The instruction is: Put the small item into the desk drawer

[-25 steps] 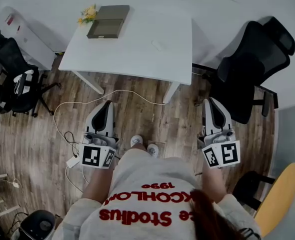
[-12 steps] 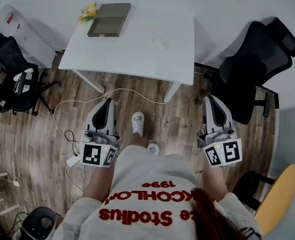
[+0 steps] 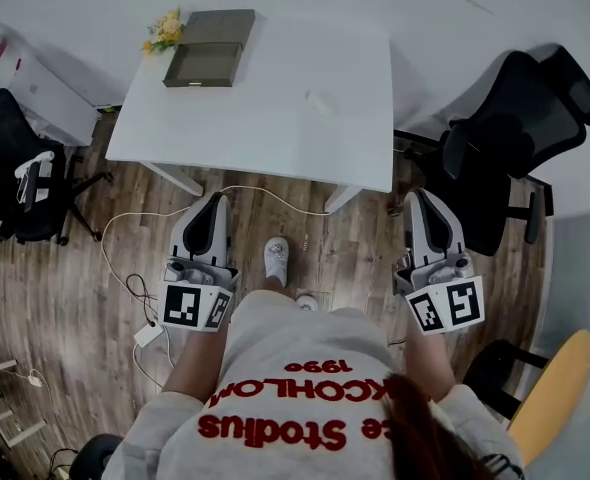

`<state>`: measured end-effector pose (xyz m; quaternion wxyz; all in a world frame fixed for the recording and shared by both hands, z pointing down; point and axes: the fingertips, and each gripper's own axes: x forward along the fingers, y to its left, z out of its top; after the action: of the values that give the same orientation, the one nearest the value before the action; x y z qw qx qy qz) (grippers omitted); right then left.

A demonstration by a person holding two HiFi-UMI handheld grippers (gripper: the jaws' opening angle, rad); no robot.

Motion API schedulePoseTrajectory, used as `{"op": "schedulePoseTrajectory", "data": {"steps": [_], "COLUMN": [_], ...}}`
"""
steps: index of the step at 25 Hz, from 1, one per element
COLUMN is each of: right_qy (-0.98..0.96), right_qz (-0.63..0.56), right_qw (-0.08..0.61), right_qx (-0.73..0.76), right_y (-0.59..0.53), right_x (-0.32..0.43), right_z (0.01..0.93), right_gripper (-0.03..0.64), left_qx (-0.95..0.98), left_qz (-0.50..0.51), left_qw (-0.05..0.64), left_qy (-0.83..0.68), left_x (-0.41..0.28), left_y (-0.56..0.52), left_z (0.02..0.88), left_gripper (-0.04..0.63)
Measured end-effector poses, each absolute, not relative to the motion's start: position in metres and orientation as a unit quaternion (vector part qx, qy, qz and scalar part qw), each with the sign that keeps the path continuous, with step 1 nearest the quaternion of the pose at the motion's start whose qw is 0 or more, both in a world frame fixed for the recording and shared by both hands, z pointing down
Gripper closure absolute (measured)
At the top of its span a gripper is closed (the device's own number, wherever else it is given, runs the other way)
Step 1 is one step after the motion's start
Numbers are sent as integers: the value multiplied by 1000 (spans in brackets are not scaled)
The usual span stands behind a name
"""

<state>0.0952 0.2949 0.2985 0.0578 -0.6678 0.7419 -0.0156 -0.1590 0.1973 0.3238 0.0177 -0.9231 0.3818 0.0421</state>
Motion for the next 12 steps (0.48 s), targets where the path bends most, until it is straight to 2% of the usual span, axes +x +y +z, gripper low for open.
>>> {"op": "schedulePoseTrajectory", "data": {"steps": [12], "right_qy": [708], "right_qz": [2], "right_qw": [60], "right_qx": [-704], "right_y": [181], "right_x": [119], "right_z": [279], "right_gripper": [607], "left_qx": [-936], "left_qz": [53], "left_qw": [23], "left_qy": [347], "left_x": [-143], "left_y": [64], "left_z": [310], "left_gripper": [589]}}
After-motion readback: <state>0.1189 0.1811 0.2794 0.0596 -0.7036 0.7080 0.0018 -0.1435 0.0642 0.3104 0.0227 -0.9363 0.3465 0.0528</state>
